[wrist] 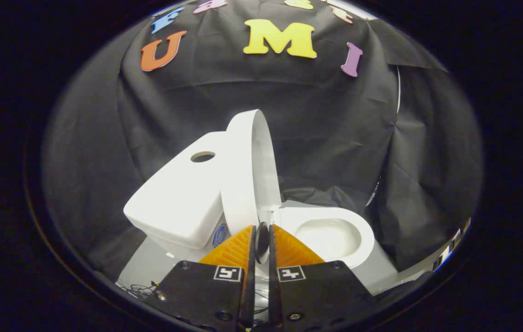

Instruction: Open the toilet lid.

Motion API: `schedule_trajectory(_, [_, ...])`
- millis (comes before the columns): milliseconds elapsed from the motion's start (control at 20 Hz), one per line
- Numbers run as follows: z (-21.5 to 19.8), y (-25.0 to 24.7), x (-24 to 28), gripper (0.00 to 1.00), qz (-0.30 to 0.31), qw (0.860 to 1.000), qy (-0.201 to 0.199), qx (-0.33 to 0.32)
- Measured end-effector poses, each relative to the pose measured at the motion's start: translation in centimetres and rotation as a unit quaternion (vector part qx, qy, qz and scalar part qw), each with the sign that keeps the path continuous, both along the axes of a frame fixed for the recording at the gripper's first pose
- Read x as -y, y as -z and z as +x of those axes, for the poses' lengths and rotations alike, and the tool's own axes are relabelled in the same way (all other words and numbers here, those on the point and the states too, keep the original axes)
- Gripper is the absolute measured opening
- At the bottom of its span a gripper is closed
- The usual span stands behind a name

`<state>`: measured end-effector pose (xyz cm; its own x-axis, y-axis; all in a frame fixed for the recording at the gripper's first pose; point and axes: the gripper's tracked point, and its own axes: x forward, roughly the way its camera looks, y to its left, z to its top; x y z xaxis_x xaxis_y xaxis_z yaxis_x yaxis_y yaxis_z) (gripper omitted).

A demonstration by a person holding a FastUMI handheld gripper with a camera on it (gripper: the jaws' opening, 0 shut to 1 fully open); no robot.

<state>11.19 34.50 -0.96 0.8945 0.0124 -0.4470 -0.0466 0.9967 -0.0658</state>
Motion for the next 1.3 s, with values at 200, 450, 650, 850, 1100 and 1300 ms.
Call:
schedule_trajectory(200, [-0.4, -3.3, 0.7, 0.45, 0.034, 0.997, -0.033, 0.057])
schedule_trajectory(450, [-1.2, -8.9, 5.6, 0.83, 0.053, 0.986, -0.024, 0.153])
schedule_trajectory(650, [-2.3, -12.8, 11.9, 0.98, 0.071, 0.975, 0.005, 0.21])
schedule_trajectory(850, [-3.8, -15.2, 18.6, 0.99, 0.076, 0.964, 0.024, 0.252])
schedule_trajectory(1100, [-8.0, -14.7, 25.7, 0.99, 0.022, 0.95, 0.013, 0.311])
schedule_trajectory(1300, [-11.0, -10.9, 30.7, 0.99, 0.0, 0.953, 0.019, 0.301])
